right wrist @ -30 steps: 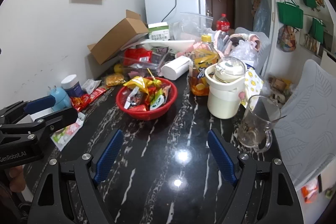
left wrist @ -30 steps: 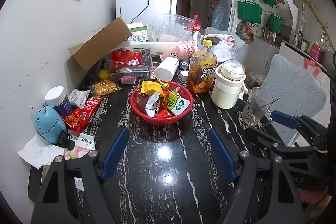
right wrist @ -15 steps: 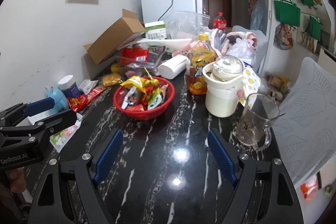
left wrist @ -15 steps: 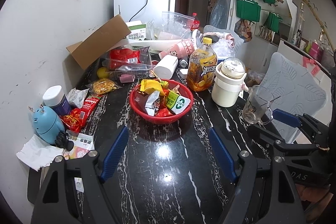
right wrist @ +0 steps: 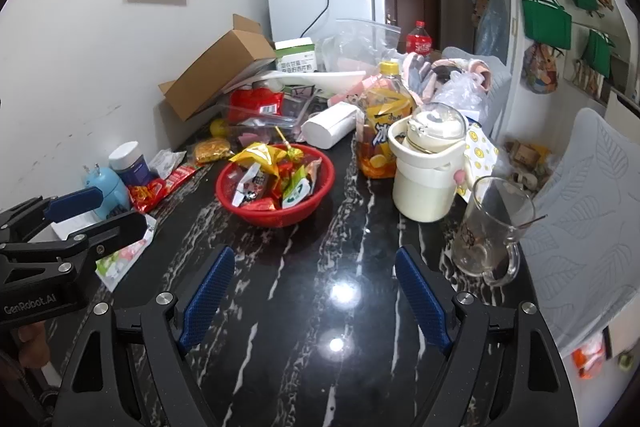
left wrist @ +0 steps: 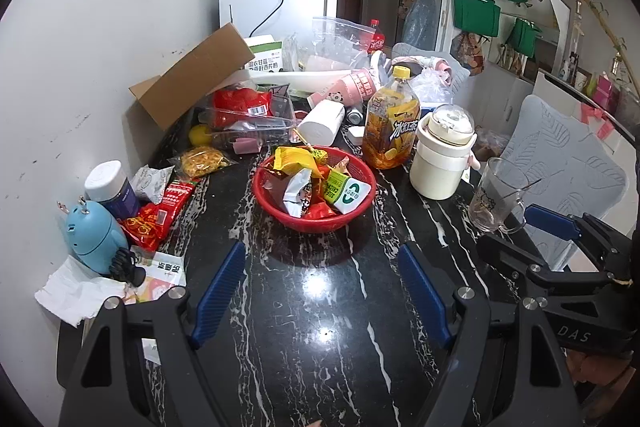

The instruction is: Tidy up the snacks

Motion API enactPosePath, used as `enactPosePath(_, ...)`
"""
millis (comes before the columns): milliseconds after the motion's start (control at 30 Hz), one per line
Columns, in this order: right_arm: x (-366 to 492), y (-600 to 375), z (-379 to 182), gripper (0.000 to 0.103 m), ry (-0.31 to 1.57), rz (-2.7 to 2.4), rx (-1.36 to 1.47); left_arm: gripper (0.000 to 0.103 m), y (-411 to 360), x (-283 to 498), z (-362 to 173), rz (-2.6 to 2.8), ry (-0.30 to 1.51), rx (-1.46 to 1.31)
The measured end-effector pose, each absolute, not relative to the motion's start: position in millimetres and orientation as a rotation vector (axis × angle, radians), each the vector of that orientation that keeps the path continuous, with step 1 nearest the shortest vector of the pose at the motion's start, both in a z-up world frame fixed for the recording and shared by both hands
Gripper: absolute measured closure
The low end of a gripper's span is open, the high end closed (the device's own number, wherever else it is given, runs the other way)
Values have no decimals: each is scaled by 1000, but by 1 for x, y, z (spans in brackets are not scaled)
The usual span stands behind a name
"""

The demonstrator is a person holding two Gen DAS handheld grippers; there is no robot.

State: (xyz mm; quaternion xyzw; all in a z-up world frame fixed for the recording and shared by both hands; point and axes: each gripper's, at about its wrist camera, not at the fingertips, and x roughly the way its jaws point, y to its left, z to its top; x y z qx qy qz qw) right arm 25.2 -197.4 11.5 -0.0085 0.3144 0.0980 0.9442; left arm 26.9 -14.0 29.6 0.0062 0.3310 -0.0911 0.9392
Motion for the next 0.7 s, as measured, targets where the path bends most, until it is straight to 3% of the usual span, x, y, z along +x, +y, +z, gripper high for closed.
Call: enactPosePath(700, 18, -197, 7, 20, 647, 190, -23, 25, -9, 25, 21, -181, 697, 11)
